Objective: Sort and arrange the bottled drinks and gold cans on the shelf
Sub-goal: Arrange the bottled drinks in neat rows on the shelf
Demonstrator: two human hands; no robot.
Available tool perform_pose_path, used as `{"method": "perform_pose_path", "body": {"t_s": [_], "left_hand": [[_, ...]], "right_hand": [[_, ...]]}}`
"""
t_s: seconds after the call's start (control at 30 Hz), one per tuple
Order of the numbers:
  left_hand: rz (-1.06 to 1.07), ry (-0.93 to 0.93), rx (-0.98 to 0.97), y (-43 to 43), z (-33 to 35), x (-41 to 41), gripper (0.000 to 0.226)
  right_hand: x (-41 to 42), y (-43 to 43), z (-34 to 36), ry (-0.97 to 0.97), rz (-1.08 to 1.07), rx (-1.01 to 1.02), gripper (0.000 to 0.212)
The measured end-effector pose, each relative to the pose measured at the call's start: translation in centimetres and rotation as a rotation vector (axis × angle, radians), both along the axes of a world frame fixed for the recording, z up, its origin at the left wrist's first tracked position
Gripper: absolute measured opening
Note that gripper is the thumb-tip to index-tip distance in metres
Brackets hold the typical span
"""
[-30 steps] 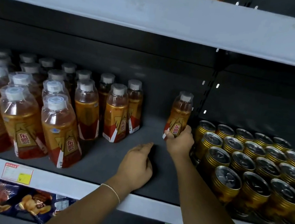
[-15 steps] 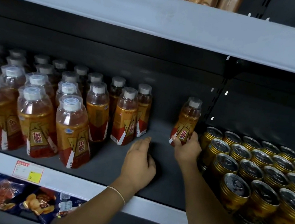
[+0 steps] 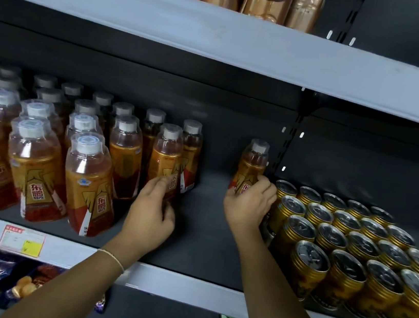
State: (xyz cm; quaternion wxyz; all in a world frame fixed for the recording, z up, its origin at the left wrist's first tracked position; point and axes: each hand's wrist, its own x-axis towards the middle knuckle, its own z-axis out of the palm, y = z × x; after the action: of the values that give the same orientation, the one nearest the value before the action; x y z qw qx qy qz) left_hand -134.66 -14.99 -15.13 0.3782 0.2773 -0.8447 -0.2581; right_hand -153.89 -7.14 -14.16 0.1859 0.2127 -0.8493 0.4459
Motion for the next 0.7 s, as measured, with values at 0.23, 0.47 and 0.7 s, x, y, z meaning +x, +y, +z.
{"method": "perform_pose_path", "body": {"t_s": [0.23,0.47,0.7], "left_hand": [[-0.009,-0.053,0.127,0.4,0.0,1.5,0.065],[-0.016,-0.159,0.286,0.4,-0.4,2.2,0.074],[-0.016,-0.159,0.301,0.2,-0.5,2.4,0.073]], "right_hand": [[4.7,-3.1,2.5,0.027,0.504,-0.145,0.038],[7.5,-7.5,4.2,-0.239,0.723,-0.074,0.057],[7.3,-8.9,4.3,-0.175,0.616,0.089,0.048]]}}
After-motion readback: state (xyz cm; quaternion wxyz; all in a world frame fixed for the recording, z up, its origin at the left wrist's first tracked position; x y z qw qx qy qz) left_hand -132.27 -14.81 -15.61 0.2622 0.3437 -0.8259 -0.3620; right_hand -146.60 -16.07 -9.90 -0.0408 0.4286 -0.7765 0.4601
